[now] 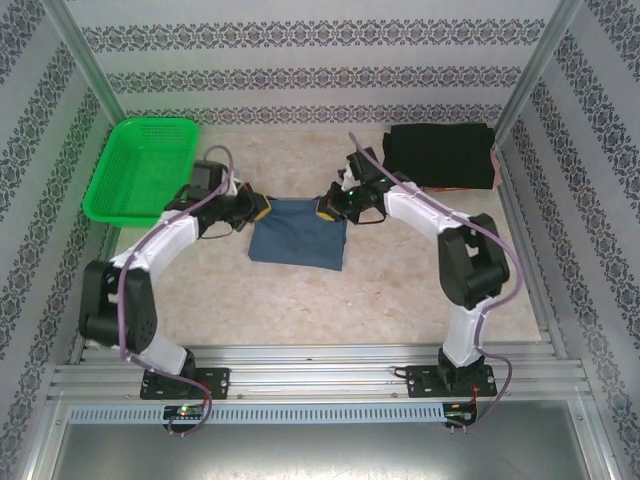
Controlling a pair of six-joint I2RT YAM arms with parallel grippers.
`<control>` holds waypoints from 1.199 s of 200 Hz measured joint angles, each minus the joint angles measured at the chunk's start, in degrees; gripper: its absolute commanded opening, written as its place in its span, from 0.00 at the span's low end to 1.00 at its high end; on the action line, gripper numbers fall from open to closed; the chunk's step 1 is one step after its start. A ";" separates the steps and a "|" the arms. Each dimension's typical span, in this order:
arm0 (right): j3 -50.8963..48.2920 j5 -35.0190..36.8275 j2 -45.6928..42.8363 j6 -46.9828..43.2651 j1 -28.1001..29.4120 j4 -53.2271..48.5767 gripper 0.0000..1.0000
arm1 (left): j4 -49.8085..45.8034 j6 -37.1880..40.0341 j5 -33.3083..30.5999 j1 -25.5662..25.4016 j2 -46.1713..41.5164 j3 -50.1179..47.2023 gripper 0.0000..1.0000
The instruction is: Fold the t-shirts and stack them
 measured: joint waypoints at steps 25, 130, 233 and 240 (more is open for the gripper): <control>0.72 0.55 6.25 1.29 -0.72 2.12 0.03 | 0.52 0.22 -0.13 -0.07 9.11 1.84 0.07; 10.95 1.40 15.08 3.48 -4.39 4.17 0.37 | 8.41 -2.54 -1.73 3.69 27.98 16.83 0.36; 9.20 11.76 -1.14 -18.86 -4.22 -18.75 0.76 | 3.69 2.10 -3.15 5.01 8.39 14.38 0.79; 9.18 11.85 0.66 -20.35 -4.22 -19.08 0.76 | 3.72 2.62 -3.28 4.72 7.30 12.35 0.80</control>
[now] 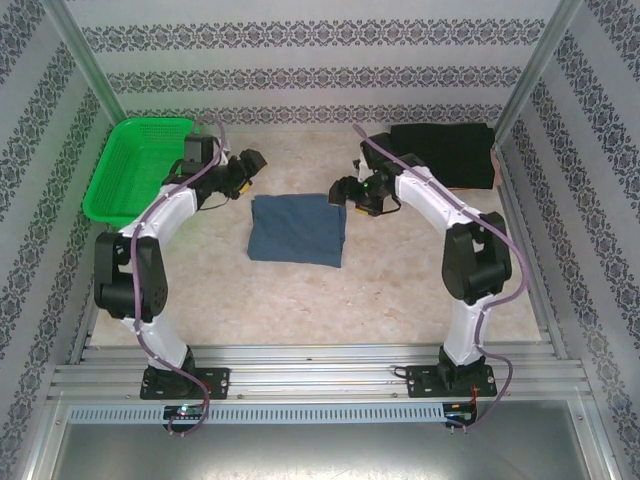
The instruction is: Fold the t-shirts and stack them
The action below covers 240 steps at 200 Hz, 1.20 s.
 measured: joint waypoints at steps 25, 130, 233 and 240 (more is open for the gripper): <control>0.02 0.04 7.06 -3.80 -0.02 -0.55 0.76 | 0.63 0.72 -0.28 -1.20 -0.17 -8.68 0.80; 7.21 0.66 15.41 -5.05 1.99 -3.91 0.67 | 7.91 0.74 0.61 -2.19 7.98 -14.86 0.79; 20.65 11.08 22.47 -2.01 4.09 -11.65 0.00 | 12.22 0.17 2.25 -1.92 4.76 -19.54 0.85; 22.95 12.13 23.45 -2.73 4.15 -12.31 0.00 | 11.63 0.17 2.40 -1.95 4.13 -19.63 0.85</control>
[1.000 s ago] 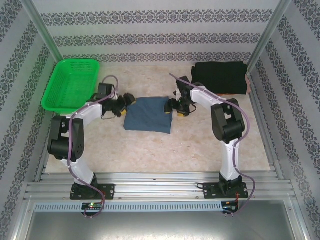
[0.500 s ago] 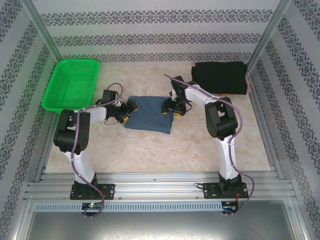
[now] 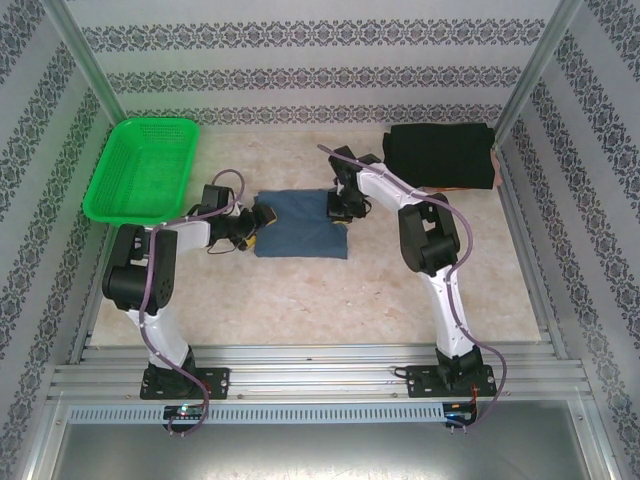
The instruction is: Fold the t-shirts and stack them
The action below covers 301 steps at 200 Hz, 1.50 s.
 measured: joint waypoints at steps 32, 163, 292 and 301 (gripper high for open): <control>9.51 5.46 1.81 -3.54 0.07 -4.22 0.00 | -2.49 0.33 0.22 0.04 -5.25 -0.33 0.88; 37.33 25.29 2.69 -21.03 -16.74 -10.38 0.00 | -14.29 10.01 -9.51 0.52 -35.04 10.54 1.00; 37.31 24.50 6.21 -28.74 -28.68 -0.24 0.00 | -30.62 19.41 -21.07 0.52 -46.73 12.57 1.00; 37.31 24.06 6.25 -28.74 -29.53 0.15 0.00 | -31.65 19.98 -21.75 0.52 -47.04 13.29 1.00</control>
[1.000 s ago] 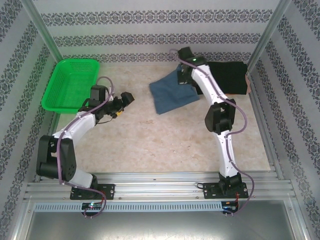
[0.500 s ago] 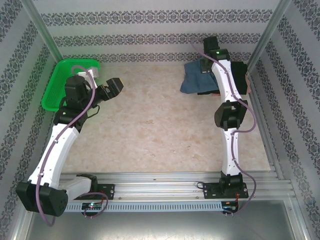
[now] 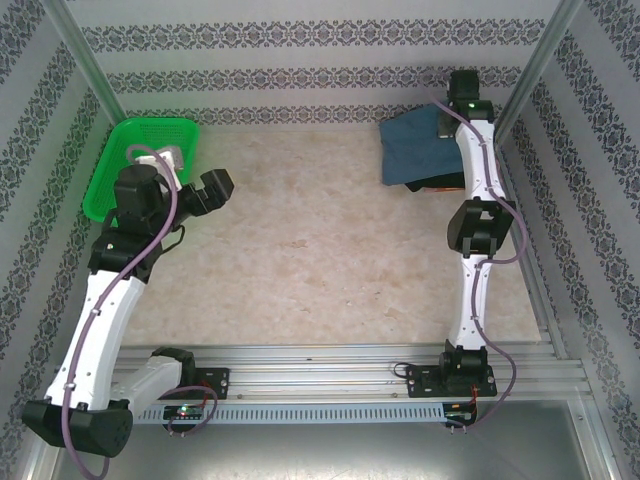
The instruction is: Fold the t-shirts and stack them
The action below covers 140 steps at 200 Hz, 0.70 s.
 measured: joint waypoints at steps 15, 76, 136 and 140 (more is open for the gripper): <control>0.00 -0.61 0.11 0.04 -1.53 0.20 0.00 | -1.46 0.59 -0.74 0.00 -0.26 1.25 1.00; -0.87 -5.51 1.16 3.06 -7.85 1.11 0.01 | -5.20 2.58 -5.03 0.00 -0.66 3.26 1.00; -0.90 -9.25 4.74 8.07 -8.87 5.03 0.27 | -5.60 2.69 -6.58 0.00 -0.63 4.31 1.00; -0.90 -9.46 5.01 8.72 -8.87 5.40 0.36 | -5.64 2.71 -6.69 0.00 -0.63 4.37 1.00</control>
